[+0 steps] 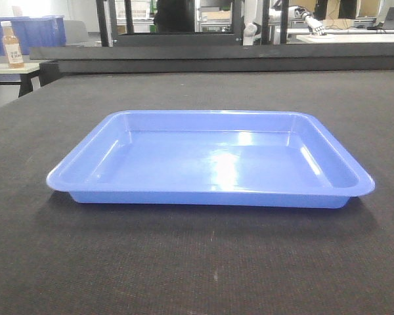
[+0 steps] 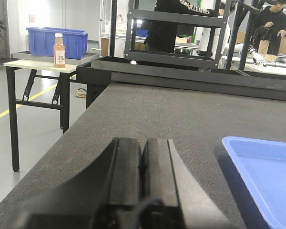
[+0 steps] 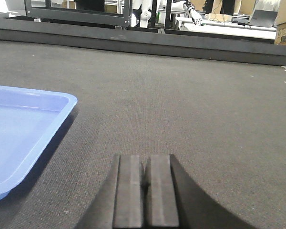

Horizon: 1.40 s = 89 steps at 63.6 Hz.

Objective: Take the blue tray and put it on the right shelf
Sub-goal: 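Lower both grippers toward the opposite short edges of the blue tray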

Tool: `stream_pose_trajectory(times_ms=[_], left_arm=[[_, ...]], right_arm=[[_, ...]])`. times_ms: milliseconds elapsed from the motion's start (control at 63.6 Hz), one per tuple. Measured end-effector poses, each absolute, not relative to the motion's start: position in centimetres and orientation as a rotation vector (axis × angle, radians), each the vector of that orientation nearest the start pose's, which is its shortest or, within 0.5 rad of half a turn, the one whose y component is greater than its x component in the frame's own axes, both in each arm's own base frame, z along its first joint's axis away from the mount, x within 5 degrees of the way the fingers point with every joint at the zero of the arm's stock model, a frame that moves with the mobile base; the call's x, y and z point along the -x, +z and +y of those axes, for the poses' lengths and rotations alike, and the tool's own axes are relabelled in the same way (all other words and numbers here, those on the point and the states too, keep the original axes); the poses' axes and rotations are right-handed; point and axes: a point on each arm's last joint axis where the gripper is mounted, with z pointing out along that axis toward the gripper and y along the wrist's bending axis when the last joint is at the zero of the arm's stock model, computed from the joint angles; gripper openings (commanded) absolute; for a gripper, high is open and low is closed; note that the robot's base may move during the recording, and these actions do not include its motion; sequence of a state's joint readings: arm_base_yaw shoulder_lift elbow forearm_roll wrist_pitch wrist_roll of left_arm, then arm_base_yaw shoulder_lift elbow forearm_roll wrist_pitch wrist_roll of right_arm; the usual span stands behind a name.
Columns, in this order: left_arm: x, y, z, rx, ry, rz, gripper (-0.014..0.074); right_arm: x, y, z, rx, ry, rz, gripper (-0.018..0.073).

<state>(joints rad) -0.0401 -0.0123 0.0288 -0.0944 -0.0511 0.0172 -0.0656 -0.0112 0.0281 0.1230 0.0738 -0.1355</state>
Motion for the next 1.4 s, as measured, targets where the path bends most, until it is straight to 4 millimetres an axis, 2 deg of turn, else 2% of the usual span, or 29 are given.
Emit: stream_pose_trajectory(times_ms=[786,912,1007,1069,1117,1211,1305,1400], left_arm=[[-5.5,21.3,-0.1,0.035,-0.092,1.406,-0.0048],[-5.4,22.0,0.0,0.098,-0.143,1.321,-0.0048],[-5.3,22.4,0.1,0.115,-0.157,1.292,-0.0048],[-5.3,23.7,0.0,0.102,-0.155,1.308,-0.0048],[-5.2,25.4,-0.1,0.07,-0.135,1.327,-0.0047],[-5.1,30.3,-0.3,0.006,-0.094,1.352,-0.0027],[-5.7,34.3,-0.4,-0.026,-0.09,1.421,0.0079],[-7.2,36.9,-0.7,-0.047,-0.1,1.52,0.0261]], right_arm=[[-5.7,20.0,-0.3,-0.034,-0.06,1.547,0.0057],[-5.6,20.6,-0.4,-0.049,-0.056,1.486,0.0057],[-5.4,22.0,-0.5,-0.092,-0.022,1.4,0.0057],[-5.0,24.1,-0.5,-0.117,0.009,1.332,0.0057],[-4.4,26.1,-0.4,-0.123,0.023,1.274,0.0057],[-3.6,30.3,-0.3,-0.121,0.037,1.2,0.0075],[-3.8,33.7,-0.3,-0.118,0.043,1.186,0.0193],[-5.6,35.7,-0.4,-0.121,0.044,1.242,0.0402]])
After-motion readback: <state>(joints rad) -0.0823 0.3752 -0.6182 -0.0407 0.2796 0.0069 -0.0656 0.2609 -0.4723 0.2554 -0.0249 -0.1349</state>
